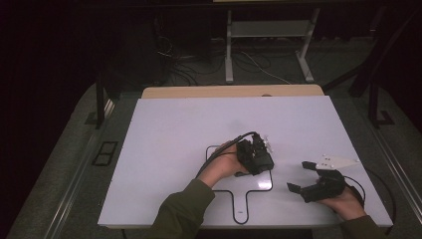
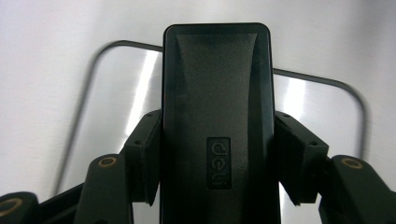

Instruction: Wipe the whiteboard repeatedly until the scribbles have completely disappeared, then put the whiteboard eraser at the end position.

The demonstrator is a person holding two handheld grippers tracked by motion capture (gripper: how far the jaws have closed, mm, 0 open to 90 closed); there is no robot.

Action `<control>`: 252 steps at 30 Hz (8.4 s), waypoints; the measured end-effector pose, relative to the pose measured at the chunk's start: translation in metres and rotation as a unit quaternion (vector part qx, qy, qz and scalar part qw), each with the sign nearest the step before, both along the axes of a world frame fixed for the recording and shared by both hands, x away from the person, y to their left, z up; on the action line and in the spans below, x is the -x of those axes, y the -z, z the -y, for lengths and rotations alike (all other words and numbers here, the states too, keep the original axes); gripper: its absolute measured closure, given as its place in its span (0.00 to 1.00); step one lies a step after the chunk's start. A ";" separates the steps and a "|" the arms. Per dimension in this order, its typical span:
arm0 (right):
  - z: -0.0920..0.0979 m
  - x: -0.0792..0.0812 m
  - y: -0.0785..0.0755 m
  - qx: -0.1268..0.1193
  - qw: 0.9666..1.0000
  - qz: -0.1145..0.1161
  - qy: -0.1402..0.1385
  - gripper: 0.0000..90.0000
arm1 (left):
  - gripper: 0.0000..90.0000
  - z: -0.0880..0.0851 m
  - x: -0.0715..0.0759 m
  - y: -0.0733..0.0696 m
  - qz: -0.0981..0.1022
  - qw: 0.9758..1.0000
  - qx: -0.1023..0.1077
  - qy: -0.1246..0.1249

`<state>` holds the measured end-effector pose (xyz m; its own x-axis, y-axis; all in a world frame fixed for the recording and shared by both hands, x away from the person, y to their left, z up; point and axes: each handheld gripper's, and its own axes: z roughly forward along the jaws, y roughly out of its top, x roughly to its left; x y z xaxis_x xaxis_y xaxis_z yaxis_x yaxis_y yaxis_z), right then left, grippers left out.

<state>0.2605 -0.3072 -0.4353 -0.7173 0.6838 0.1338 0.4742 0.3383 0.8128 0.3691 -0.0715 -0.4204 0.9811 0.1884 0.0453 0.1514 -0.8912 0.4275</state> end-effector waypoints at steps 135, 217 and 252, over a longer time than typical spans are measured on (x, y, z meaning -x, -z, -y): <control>0.000 -0.007 0.008 -0.041 0.999 -0.026 -0.017 0.00 | 0.22 -0.075 -0.129 -0.014 0.005 0.971 0.136 -0.195; -0.007 -0.003 0.008 -0.029 0.999 -0.018 -0.017 0.00 | 0.00 -0.201 0.072 -0.005 0.087 0.936 0.275 -0.200; -0.009 -0.002 0.008 -0.022 1.000 -0.016 -0.012 0.00 | 0.00 -0.232 0.097 0.018 0.073 0.932 0.271 -0.229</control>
<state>0.2626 -0.2983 -0.4437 -0.7280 0.6594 0.1875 0.4930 0.3136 0.8116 0.2718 0.1605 -0.4385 0.7830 0.6198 -0.0522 0.3682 -0.3942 0.8421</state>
